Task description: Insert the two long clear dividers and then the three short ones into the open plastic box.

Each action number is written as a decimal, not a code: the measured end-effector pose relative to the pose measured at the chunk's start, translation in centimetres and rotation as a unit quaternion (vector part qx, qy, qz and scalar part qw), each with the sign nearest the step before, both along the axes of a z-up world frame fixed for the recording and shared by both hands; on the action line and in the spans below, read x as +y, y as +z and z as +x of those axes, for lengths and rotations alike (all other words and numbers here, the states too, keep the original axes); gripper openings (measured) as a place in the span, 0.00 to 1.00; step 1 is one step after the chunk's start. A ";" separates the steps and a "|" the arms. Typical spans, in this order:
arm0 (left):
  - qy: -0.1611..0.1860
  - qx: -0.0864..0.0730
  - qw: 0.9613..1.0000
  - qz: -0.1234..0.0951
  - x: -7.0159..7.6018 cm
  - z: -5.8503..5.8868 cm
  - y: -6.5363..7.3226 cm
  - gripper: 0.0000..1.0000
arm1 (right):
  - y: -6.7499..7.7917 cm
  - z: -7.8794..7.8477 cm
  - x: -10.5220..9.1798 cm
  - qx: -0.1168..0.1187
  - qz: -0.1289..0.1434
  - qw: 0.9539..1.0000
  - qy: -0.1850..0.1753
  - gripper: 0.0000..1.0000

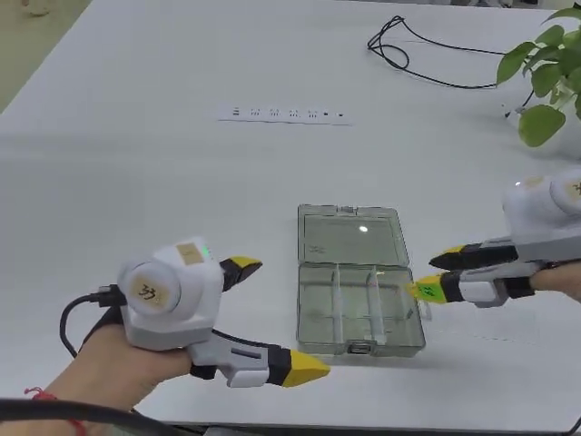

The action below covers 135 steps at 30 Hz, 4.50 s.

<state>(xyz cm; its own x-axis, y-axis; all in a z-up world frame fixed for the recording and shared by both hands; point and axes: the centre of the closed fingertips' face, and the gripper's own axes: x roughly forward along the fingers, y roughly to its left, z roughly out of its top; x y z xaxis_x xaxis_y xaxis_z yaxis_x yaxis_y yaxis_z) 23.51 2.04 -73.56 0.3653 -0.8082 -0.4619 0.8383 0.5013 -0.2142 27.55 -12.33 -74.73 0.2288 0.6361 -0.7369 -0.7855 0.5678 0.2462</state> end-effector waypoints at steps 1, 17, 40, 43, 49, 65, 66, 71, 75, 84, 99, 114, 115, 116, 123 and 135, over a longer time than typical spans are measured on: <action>0.000 0.000 1.000 0.001 0.0 0.0 0.0 1.00 | -0.3 -0.1 -0.4 -0.010 -0.008 1.000 0.022 0.48; -0.002 -0.002 1.000 0.004 -0.1 0.4 0.2 1.00 | -6.8 -0.5 -4.4 -0.060 -0.178 0.954 0.235 0.48; 0.001 0.002 1.000 0.002 -0.1 0.5 0.2 0.99 | -10.6 0.3 -6.0 -0.053 -0.232 0.925 0.297 0.41; 0.000 0.002 1.000 0.003 -0.1 0.6 0.2 0.99 | -10.6 0.2 -6.1 -0.054 -0.230 0.925 0.299 0.40; -0.001 0.002 1.000 0.002 -0.2 0.6 0.2 0.99 | -10.7 0.3 -6.1 -0.055 -0.232 0.925 0.295 0.33; -0.005 0.000 1.000 0.000 -0.4 0.6 0.5 0.98 | -9.3 0.5 -6.4 -0.071 -0.230 0.933 0.269 0.33; -0.005 0.000 1.000 -0.001 -0.5 0.7 0.5 0.98 | -9.0 0.5 -6.5 -0.075 -0.229 0.933 0.266 0.33; -0.007 0.000 1.000 -0.004 -0.9 0.8 0.8 0.98 | -7.1 0.6 -6.6 -0.094 -0.223 0.937 0.250 0.33; -0.007 0.000 1.000 -0.010 -1.3 1.1 1.4 0.97 | -5.4 0.6 -6.4 -0.115 -0.223 0.936 0.248 0.33; 0.012 0.025 0.999 -0.046 -2.4 1.9 2.9 0.89 | -0.4 -0.1 -3.8 -0.165 -0.211 0.932 0.246 0.33; 0.024 0.120 0.982 -0.145 -6.0 1.6 5.2 0.66 | 4.5 -2.5 1.2 -0.215 -0.188 0.920 0.269 0.33; 0.014 0.210 0.954 -0.213 -9.2 0.3 5.9 0.36 | 6.7 -4.2 4.0 -0.235 -0.183 0.914 0.276 0.33; 0.012 0.214 0.953 -0.215 -9.4 0.2 5.9 0.34 | 6.7 -4.3 4.1 -0.236 -0.182 0.914 0.276 0.33; 0.010 0.216 0.952 -0.217 -9.4 0.1 5.9 0.30 | 6.8 -4.4 4.3 -0.237 -0.181 0.913 0.277 0.33; 0.003 0.233 0.946 -0.225 -10.0 -0.5 6.0 0.16 | 7.0 -4.8 5.0 -0.242 -0.182 0.910 0.285 0.33; 0.002 0.240 0.943 -0.229 -10.0 -0.6 5.9 0.00 | 7.0 -4.9 5.2 -0.245 -0.189 0.905 0.291 0.33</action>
<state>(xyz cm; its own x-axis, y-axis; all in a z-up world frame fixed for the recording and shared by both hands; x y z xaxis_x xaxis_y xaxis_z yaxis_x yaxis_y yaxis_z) 22.93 -7.97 -67.64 0.2063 -0.9623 -0.1771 0.5887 0.2667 -0.7631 22.69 -7.18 -67.73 0.2933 0.4778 -0.8281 -0.9414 -0.0066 -0.3372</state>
